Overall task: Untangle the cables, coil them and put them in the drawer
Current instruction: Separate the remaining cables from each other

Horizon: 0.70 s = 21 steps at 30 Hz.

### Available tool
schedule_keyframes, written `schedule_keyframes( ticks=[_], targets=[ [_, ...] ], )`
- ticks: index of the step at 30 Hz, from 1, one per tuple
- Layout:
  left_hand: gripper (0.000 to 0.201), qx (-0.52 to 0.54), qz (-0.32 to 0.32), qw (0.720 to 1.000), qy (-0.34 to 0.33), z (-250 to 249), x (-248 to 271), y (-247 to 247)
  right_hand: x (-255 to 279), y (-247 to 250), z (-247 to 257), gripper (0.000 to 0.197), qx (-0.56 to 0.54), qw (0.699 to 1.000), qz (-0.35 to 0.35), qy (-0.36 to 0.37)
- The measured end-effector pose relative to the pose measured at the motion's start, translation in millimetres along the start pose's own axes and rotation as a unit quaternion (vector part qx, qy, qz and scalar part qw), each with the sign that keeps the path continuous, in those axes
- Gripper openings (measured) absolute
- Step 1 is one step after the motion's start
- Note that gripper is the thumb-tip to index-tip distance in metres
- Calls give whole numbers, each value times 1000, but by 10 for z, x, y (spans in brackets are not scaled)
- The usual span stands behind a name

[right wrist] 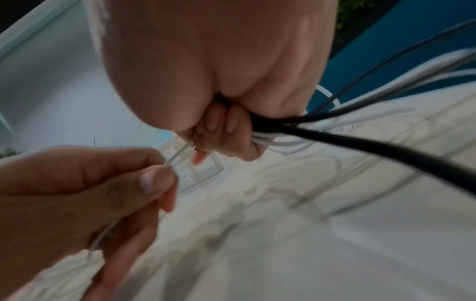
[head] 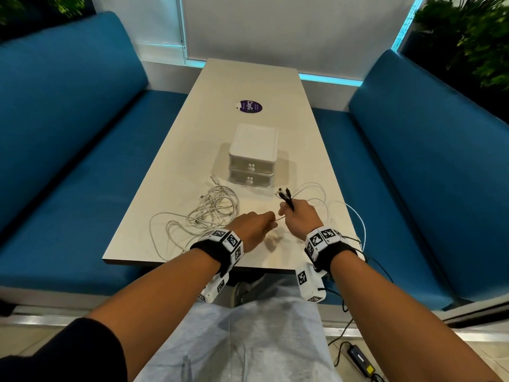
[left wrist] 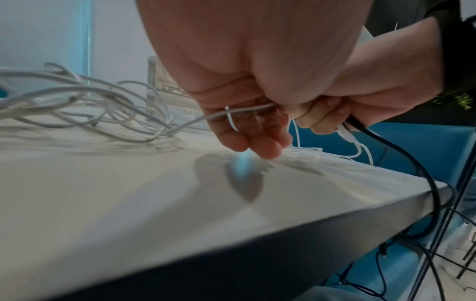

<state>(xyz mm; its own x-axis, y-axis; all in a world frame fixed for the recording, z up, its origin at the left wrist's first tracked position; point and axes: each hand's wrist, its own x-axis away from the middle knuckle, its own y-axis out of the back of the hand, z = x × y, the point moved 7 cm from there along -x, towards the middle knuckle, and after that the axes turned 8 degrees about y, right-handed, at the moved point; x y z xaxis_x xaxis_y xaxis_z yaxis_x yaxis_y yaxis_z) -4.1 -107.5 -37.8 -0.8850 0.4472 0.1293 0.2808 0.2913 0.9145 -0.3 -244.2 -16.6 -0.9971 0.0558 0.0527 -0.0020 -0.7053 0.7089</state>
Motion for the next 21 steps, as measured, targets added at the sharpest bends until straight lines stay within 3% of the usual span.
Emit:
schedule_keyframes(
  ticks=[6,13,21],
  targets=[
    [12,11,9,1000,-3,312,16,8,-10,158,-331,27,63,997,-3,-46],
    [17,-42,9,998,-49,107,-38,-82,7,44,38,32,9,997,48,55],
    [17,-111,3,992,-54,19,-95,-150,70,-203,176,29,-92,987,118,59]
  ],
)
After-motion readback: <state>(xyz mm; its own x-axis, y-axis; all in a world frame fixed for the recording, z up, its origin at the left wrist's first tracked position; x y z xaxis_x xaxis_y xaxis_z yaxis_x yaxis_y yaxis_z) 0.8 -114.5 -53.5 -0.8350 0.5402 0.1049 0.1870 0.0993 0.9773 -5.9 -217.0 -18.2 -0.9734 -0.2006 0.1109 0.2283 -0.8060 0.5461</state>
